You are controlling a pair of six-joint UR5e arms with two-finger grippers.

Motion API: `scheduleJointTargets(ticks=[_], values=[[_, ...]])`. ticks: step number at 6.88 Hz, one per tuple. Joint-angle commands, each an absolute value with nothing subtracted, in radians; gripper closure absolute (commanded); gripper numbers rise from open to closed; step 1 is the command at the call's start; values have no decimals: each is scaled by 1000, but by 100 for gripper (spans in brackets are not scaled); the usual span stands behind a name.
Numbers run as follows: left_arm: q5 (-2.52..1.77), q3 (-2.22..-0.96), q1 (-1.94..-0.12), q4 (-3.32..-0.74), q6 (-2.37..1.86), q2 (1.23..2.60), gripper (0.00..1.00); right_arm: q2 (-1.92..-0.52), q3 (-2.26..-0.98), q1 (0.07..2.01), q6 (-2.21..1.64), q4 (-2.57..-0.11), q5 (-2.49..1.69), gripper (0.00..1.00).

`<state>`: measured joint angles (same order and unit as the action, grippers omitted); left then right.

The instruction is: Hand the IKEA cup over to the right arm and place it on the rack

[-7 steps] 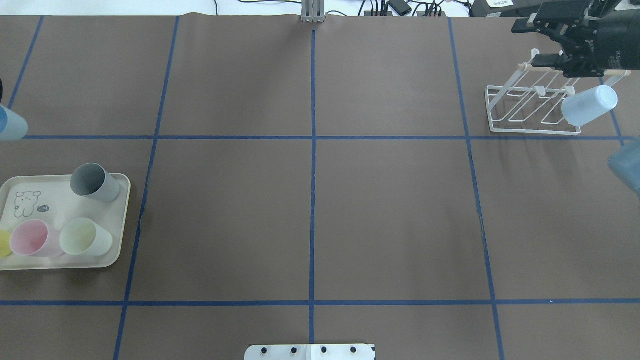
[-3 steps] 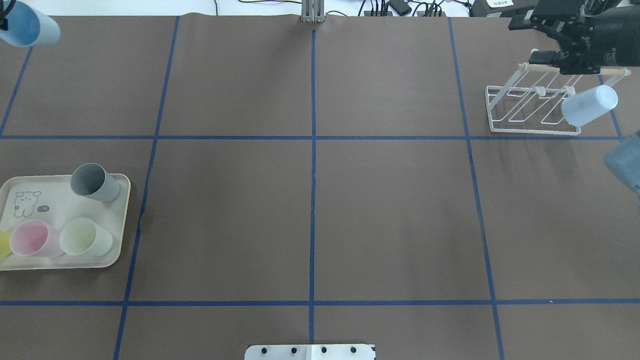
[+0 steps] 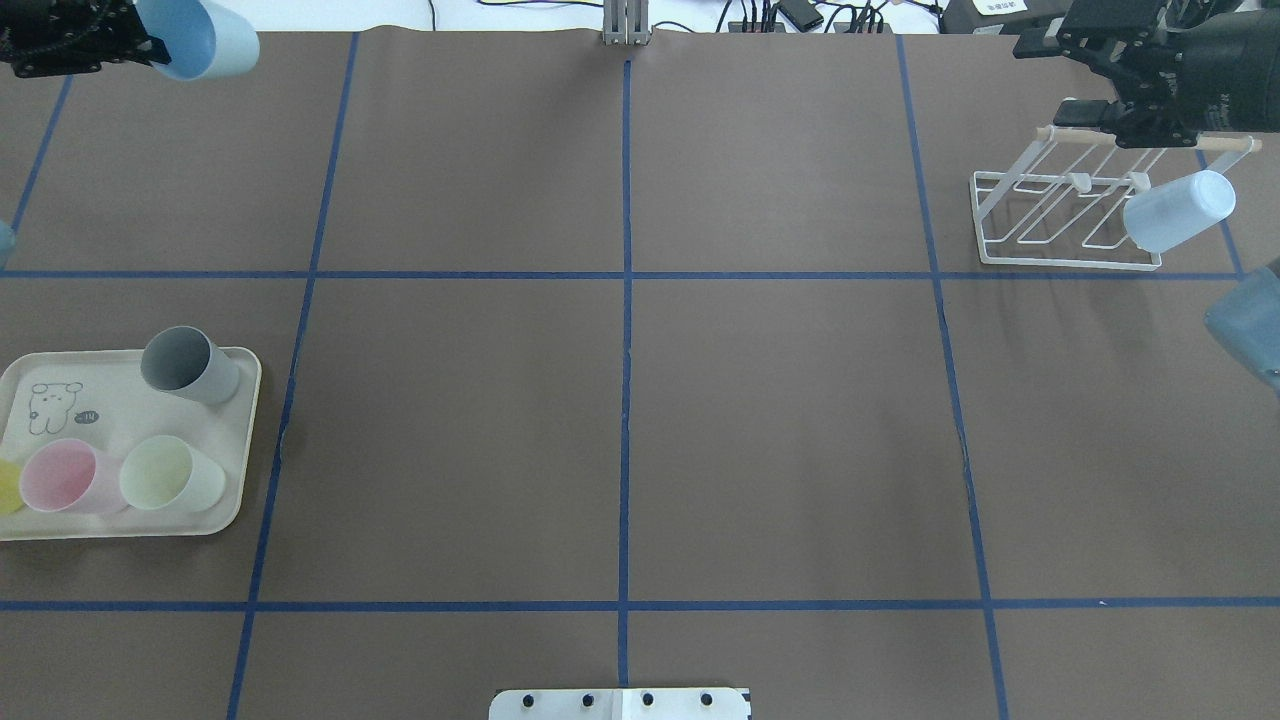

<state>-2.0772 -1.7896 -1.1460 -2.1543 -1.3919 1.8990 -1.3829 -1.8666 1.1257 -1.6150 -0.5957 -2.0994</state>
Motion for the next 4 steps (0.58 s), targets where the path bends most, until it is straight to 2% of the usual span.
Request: scheduleJointTargets(ticks=[1,4], values=[[-2068,-1782,-1025,-2438,-1778,1899,100,-1309,-1858,1077,-1624,-598,-2074,0],[-2063,-1775,-954,-2743,-2087,1893,100,-1177,-1865,906,-1885,-568,-1854,0]])
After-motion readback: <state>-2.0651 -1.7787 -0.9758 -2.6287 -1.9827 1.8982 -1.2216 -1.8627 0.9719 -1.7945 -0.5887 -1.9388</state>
